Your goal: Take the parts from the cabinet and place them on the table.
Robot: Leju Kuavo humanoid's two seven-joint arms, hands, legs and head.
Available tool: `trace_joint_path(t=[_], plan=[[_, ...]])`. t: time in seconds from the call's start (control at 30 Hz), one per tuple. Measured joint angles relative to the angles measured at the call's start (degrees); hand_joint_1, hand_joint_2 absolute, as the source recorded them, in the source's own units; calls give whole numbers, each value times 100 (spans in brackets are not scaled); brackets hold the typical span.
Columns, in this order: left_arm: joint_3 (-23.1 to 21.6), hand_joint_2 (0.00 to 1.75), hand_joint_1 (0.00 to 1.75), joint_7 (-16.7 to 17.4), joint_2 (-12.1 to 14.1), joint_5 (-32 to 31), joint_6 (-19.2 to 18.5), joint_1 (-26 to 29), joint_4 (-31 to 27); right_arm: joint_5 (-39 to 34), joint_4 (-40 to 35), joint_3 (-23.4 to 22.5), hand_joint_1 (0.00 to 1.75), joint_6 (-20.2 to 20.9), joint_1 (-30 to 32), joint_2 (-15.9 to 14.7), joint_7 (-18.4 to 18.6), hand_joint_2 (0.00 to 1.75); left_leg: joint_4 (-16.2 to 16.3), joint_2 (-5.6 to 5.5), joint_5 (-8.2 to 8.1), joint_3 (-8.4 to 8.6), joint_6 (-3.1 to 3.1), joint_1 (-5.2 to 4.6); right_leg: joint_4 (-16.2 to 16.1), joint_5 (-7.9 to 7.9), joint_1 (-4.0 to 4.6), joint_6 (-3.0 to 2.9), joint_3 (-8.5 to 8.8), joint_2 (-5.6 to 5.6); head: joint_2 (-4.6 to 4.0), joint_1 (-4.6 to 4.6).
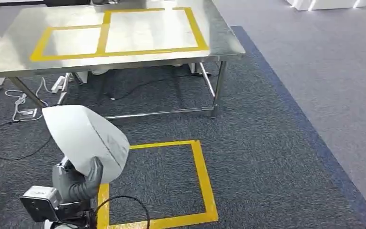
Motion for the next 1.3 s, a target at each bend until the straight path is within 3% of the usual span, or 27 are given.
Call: trace_joint_path(t=[0.07,0.1,0.13,0.17,0.2,0.27,0.3,0.37,0.43,0.47,0.5,0.6,0.67,0.7,0.77,0.8,0.83,0.87,0.9,0.93,0.97,1.0,1.03,1.1,1.17,1.2,1.3], plan=[[-7,175,175,2,2,-7,0,5,0,11,0,-2,0,0,-8,-2,7,0,-35,-125,50,-22,-90,40,9,6,41,-66,2,-110,0,0],[-5,175,175,0,4,-9,2,5,-2,13,0,0,0,0,-5,4,0,0,-33,-198,55,-36,-118,24,-29,28,3,-109,21,-194,0,4],[-7,175,175,0,11,-15,2,16,-2,15,-2,0,0,0,-9,11,0,0,34,30,2,-44,-138,13,-57,44,-7,-144,42,-282,0,0],[-7,175,175,-2,13,-33,2,-2,-2,13,-2,0,0,0,-10,11,-2,0,226,342,-141,-127,-175,-6,-67,29,-2,-184,60,-340,0,-77],[-9,175,175,-2,15,-57,0,-23,-2,11,0,0,0,0,-3,11,-2,0,669,521,-395,-327,-210,4,-66,18,13,-206,68,-420,0,-77],[-20,175,175,-4,24,-116,7,-16,0,-26,0,-2,0,15,15,7,22,0,1600,598,-800,-752,-240,32,-65,1,25,-222,73,-569,0,-79],[-20,175,175,-4,33,-131,24,-11,0,-33,0,-4,0,13,16,2,26,0,1817,599,-836,-845,-250,45,-63,-4,27,-225,74,-623,0,-79],[-20,175,175,-2,44,-168,57,-7,0,-55,0,-4,0,-4,8,2,33,0,1451,600,-519,-638,-243,54,-63,-16,29,-216,92,-680,0,-79],[-20,175,175,-4,48,-173,72,-7,0,-68,0,-4,0,-4,-6,2,33,0,379,608,0,-83,-195,52,-63,-41,29,-183,144,-692,0,-83],[-20,175,175,-4,52,-173,81,-12,0,-68,0,-4,0,-2,-4,2,31,0,70,644,-30,86,-160,38,-70,-54,28,-165,149,-697,0,-77],[-20,175,175,-2,55,-175,85,-12,-2,-72,0,-7,0,-2,-14,2,28,0,-27,649,-69,119,-145,8,-46,-68,70,-130,130,-695,0,-81],[-20,175,175,-7,61,-162,85,-4,-4,-72,0,-7,0,0,-18,2,18,0,-11,634,-96,86,-61,-10,-117,-50,54,-33,153,-704,0,-61],[-20,175,175,-9,59,-160,83,-7,-13,-70,-2,-7,0,4,-28,2,13,0,-106,628,-71,156,26,47,-19,-150,51,33,100,-655,0,-37],[-24,175,175,-9,55,-160,81,-23,-15,-70,-2,-6,0,7,-33,2,13,0,-105,631,-80,157,72,48,301,-313,51,32,-70,-619,0,-11],[-22,175,175,-9,55,-149,68,-17,-13,-70,-2,-7,0,11,-28,2,13,0,-102,629,-107,164,109,33,1241,-676,48,48,-584,-587,0,-4],[-22,175,175,-9,55,-142,55,-17,-13,-70,-2,-7,0,22,-14,2,18,0,-100,625,-123,172,127,23,1646,-753,50,53,-847,-586,0,-2],[-22,175,175,-9,55,-124,44,-14,-13,-70,-2,-7,0,28,1,2,18,0,-100,608,-138,192,126,16,1744,-685,50,49,-962,-585,0,-2],[-24,175,175,-9,55,-120,33,-14,-13,-70,-2,-7,0,39,10,2,20,0,-99,588,-165,230,121,10,1578,-478,51,41,-934,-585,0,-5],[-22,175,175,-9,52,-116,31,-14,-13,-70,-2,-7,0,39,12,2,20,0,-99,572,-196,280,115,5,1189,-185,51,22,-783,-584,0,0],[-22,175,175,-9,52,-116,26,-14,-13,-70,-2,-7,0,42,11,0,20,0,-99,566,-237,346,102,1,625,143,54,-8,-538,-580,0,-2],[-24,175,175,-9,52,-114,24,-14,-13,-70,-2,-7,0,46,10,-4,20,0,-100,565,-279,398,85,2,143,344,64,-40,-334,-566,0,2],[-22,175,175,-9,52,-114,24,-19,-13,-72,0,-7,0,74,5,-11,24,0,-87,563,-316,390,45,-21,54,204,94,-59,-231,-548,0,-13],[-22,175,175,-9,52,-114,20,-25,-13,-72,0,-7,0,87,-12,-11,24,0,-67,561,-333,383,16,-16,-17,167,94,-72,-152,-563,0,-5],[-28,175,175,-7,52,-114,17,-20,-13,-72,0,-7,0,116,-5,-15,42,0,-106,563,-340,404,-32,2,-9,139,117,-114,-166,-549,0,-24],[-31,175,175,-7,55,-116,17,-22,-15,-77,0,-9,0,127,7,-9,50,0,2,583,-469,439,-101,-3,-100,138,55,-167,-53,-560,0,-17],[-31,175,175,-13,55,-118,20,-33,-15,-83,0,-9,0,133,6,-9,50,0,280,588,-576,336,-129,-10,-124,101,46,-225,14,-573,0,-72],[-28,175,175,-9,63,-114,24,-26,-15,-92,0,-9,0,164,-1,-9,59,0,1589,591,-1039,-418,-191,37,-126,-21,44,-231,136,-581,0,-66]])
